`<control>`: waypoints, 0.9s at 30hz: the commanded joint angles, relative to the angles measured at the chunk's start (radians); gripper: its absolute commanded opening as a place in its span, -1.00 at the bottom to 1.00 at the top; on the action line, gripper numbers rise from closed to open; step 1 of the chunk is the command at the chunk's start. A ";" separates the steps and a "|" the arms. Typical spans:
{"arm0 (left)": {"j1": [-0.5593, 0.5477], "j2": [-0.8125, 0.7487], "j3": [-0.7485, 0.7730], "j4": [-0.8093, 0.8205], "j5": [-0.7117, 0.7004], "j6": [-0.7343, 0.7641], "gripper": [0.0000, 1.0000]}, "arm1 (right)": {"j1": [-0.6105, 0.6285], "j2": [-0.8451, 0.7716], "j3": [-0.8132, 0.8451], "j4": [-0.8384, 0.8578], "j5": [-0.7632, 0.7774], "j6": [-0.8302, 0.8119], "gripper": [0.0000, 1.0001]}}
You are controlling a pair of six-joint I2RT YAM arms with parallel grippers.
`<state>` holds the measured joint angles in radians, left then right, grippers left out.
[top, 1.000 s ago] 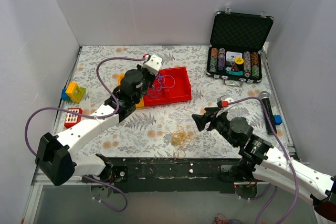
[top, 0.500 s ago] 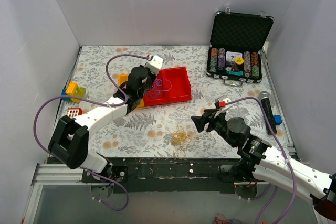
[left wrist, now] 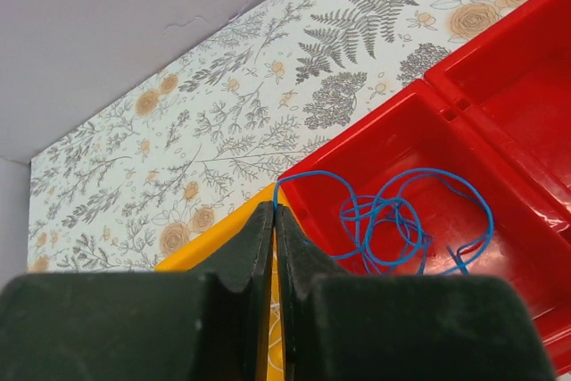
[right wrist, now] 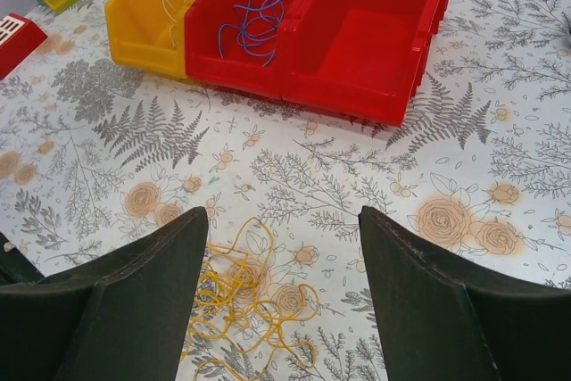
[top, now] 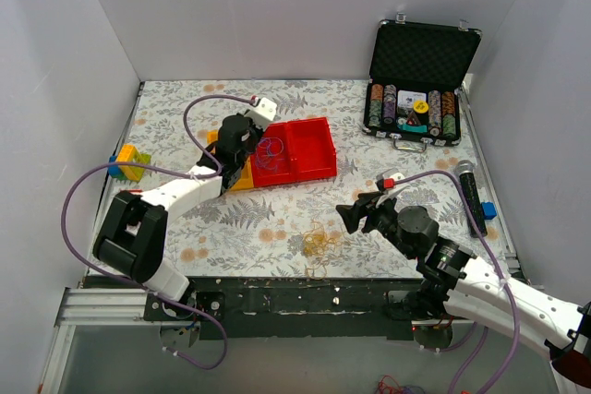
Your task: Untangle the cables
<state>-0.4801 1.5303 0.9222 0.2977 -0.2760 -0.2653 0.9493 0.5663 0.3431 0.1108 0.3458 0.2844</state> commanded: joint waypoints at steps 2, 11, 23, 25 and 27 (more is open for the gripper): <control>-0.011 0.037 0.021 0.017 0.038 0.035 -1.00 | 0.002 0.003 -0.012 0.046 0.015 -0.001 0.54; -0.046 0.174 0.081 0.032 0.031 0.046 -1.00 | 0.002 -0.016 -0.023 0.038 0.025 0.012 0.54; -0.068 0.182 0.178 -0.055 0.057 0.051 -0.34 | 0.002 0.012 -0.026 0.052 0.024 0.019 0.54; -0.068 0.151 0.181 -0.090 0.069 0.051 -0.07 | 0.002 0.012 -0.027 0.055 0.024 0.018 0.55; -0.068 0.111 0.184 -0.136 0.087 0.047 0.14 | 0.002 0.014 -0.029 0.059 0.024 0.013 0.54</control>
<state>-0.5453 1.7489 1.0710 0.2550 -0.2230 -0.2195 0.9493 0.5816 0.3286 0.1131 0.3573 0.2928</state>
